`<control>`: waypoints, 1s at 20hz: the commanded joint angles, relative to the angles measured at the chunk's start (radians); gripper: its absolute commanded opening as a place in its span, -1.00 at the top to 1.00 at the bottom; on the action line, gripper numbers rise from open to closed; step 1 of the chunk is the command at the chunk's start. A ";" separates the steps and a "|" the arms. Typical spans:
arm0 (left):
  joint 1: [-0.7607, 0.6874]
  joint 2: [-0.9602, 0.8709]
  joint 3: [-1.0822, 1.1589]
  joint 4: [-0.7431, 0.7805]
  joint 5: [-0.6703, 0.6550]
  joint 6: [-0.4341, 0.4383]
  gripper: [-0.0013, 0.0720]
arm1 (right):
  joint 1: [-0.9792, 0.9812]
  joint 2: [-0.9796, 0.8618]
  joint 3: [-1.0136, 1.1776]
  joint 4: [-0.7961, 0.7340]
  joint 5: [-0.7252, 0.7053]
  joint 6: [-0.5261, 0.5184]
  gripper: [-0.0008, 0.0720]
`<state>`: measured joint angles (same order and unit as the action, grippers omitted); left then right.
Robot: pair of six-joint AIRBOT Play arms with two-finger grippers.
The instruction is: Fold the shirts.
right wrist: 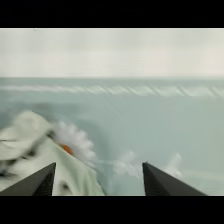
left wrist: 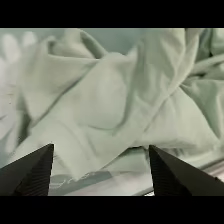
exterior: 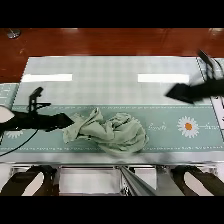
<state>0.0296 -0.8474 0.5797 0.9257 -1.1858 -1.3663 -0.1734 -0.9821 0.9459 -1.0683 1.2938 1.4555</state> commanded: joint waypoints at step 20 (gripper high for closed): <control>-0.303 -0.548 0.422 0.126 0.025 0.020 0.91 | 0.131 0.282 -0.656 0.146 -0.114 0.060 -0.74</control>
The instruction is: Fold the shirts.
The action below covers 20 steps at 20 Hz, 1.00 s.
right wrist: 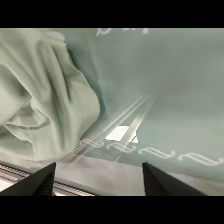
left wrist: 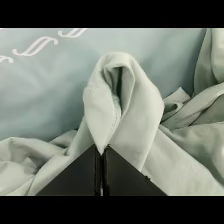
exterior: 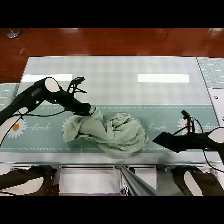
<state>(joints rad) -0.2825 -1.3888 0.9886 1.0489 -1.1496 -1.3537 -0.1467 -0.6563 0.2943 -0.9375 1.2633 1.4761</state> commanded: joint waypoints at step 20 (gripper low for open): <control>0.270 0.251 0.666 -0.137 -0.053 -0.016 0.91 | 0.196 -0.391 1.057 -0.168 -0.069 0.024 0.88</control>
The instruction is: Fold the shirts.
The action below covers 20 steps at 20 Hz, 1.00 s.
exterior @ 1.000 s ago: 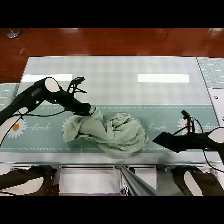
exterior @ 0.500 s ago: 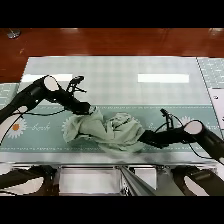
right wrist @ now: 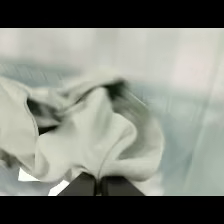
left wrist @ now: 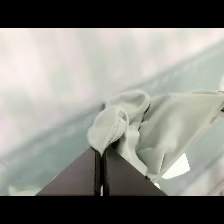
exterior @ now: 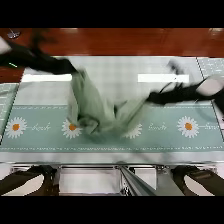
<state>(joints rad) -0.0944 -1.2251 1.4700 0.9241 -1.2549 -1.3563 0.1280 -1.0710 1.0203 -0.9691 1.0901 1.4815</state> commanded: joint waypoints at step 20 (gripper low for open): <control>0.169 0.502 0.397 0.322 0.057 -0.025 0.91 | -0.151 0.474 0.689 -0.188 0.706 0.060 0.88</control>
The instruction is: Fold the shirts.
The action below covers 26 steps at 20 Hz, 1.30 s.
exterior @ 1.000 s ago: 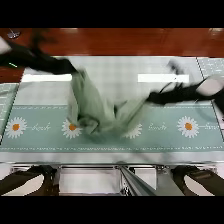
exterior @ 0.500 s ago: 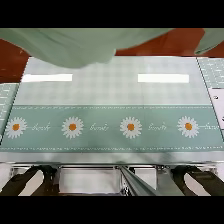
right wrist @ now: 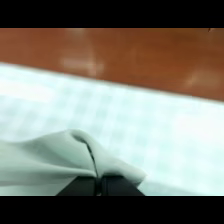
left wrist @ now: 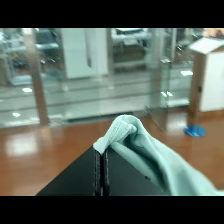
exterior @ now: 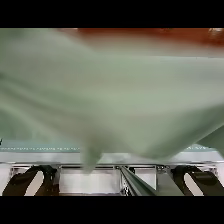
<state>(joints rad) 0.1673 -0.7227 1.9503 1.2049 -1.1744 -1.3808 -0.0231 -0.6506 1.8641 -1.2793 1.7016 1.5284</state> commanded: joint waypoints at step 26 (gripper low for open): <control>-0.175 -0.666 -0.697 -0.174 0.315 -0.053 -0.95 | -0.167 -1.117 -0.267 0.625 -0.502 -0.108 -0.72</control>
<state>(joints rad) -0.0216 -1.3670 1.2427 1.0130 -0.7654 -1.4368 -0.1223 -1.7241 1.5074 -0.7620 1.0920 1.4322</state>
